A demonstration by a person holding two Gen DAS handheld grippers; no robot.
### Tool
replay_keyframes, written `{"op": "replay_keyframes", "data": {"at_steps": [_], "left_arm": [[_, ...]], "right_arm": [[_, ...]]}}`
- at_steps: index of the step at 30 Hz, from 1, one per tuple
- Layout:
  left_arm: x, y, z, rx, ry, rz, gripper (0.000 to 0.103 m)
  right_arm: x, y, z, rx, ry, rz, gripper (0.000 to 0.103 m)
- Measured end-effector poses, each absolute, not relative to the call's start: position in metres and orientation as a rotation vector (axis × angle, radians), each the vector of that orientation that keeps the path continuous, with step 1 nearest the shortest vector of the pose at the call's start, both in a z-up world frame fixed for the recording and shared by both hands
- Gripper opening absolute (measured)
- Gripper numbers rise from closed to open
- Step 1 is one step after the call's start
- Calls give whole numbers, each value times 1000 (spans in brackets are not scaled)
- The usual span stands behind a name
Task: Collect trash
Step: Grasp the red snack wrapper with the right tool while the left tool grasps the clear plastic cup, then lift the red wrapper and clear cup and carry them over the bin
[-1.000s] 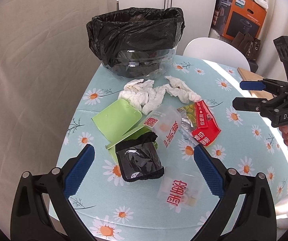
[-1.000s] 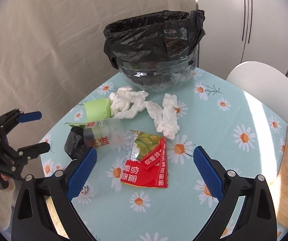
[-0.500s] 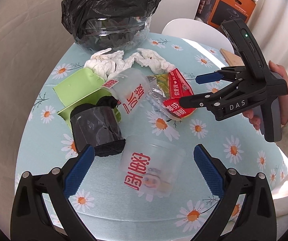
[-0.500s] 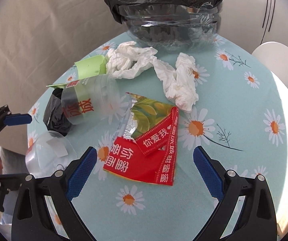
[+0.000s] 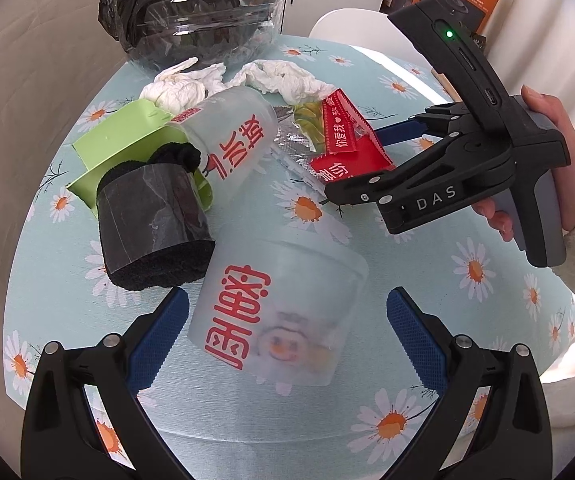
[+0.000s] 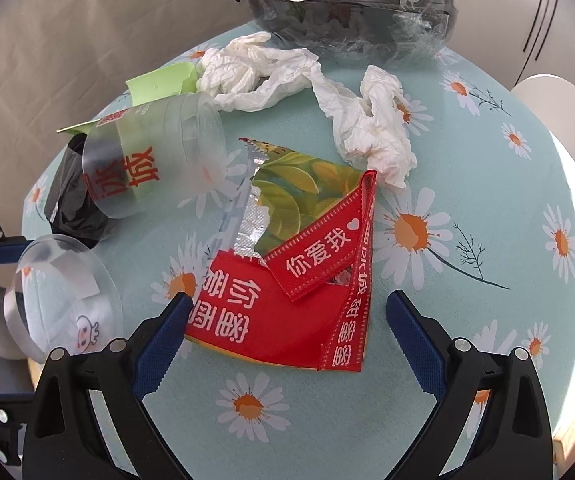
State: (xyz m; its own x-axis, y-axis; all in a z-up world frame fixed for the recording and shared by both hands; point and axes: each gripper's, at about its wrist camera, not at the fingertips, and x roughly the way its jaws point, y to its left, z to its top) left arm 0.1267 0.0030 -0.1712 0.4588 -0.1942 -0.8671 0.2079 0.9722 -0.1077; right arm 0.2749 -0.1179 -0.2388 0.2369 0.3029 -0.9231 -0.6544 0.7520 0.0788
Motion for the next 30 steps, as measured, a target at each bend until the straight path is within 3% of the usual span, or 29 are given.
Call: {"op": "replay_keyframes", "data": {"at_steps": [2, 3, 6, 10, 13, 14, 30], "left_arm": [[127, 1, -175, 20, 1075, -253, 97], [127, 0, -176, 22, 1076, -259, 97], [130, -1, -180, 10, 1106, -263, 75], [128, 1, -181, -4, 1103, -298, 69], [126, 6, -180, -19, 1120, -314, 65], [126, 7, -179, -22, 1127, -318, 64], [133, -5, -158, 54, 1155, -419, 59]], "right_arm": [[273, -116, -240, -377, 1158, 666, 89], [272, -115, -240, -405, 1152, 651, 80], [270, -114, -241, -453, 1152, 644, 77], [272, -127, -233, -377, 1145, 648, 61], [278, -144, -224, -292, 1168, 644, 38], [280, -147, -223, -283, 1178, 641, 24], [257, -214, -206, -110, 1220, 581, 24]]}}
